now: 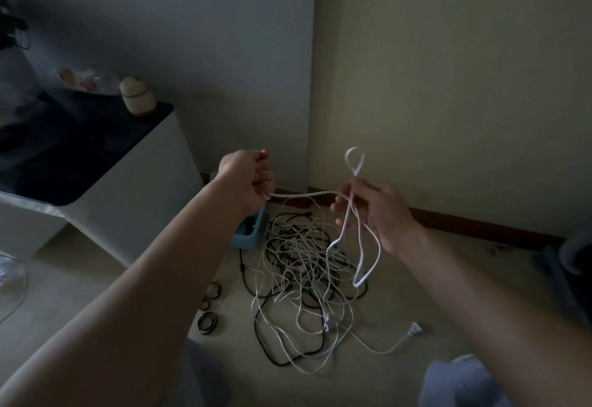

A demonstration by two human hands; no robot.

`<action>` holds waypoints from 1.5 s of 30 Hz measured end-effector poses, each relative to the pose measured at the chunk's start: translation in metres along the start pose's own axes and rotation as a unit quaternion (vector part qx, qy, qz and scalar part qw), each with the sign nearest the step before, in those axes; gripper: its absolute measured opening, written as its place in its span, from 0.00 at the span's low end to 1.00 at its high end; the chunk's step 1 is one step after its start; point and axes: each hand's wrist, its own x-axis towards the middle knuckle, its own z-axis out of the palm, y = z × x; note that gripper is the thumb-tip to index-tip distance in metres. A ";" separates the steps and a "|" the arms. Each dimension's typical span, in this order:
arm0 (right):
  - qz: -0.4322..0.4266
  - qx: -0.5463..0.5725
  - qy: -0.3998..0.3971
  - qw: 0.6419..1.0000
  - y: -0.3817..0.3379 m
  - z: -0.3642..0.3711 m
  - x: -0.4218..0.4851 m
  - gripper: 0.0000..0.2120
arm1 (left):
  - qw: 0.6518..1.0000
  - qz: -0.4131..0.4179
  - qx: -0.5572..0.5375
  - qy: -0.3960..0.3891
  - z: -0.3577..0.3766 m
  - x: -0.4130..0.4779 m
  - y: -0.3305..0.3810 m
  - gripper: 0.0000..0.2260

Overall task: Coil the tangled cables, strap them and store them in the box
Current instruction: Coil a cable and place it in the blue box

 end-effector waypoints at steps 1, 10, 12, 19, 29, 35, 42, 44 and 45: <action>0.002 0.007 0.045 0.999 0.000 -0.005 0.003 0.13 | 1.000 -0.002 0.011 0.004 0.001 0.000 -0.001 0.17; 0.049 -0.085 0.380 0.920 0.007 -0.094 0.037 0.12 | 1.000 -0.011 0.010 -0.012 -0.005 -0.001 0.007 0.17; 0.042 -0.176 0.396 0.900 0.007 -0.101 0.038 0.13 | 0.999 -0.014 -0.019 -0.029 -0.004 -0.001 0.010 0.16; 0.112 -0.465 0.182 0.859 0.014 -0.063 0.030 0.10 | 0.991 -0.044 -0.076 -0.103 0.015 -0.006 0.002 0.16; -0.006 -0.144 -0.255 0.956 -0.002 0.059 -0.022 0.21 | 0.980 -0.064 -0.099 -0.163 0.038 -0.012 -0.013 0.16; -0.003 -0.196 -0.200 0.960 0.019 0.031 0.003 0.24 | 0.986 -0.027 -0.032 -0.159 0.019 -0.004 -0.003 0.18; 0.030 -0.228 -0.183 0.956 0.043 -0.001 0.024 0.13 | 0.968 -0.109 0.033 -0.225 0.013 -0.007 -0.016 0.16; 0.033 -0.241 -0.194 0.950 0.042 -0.007 0.027 0.03 | 0.961 -0.125 0.063 -0.238 0.013 -0.008 -0.020 0.16; 0.027 -0.250 -0.195 0.948 0.041 -0.010 0.028 0.02 | 0.959 -0.130 0.078 -0.239 0.012 -0.008 -0.022 0.17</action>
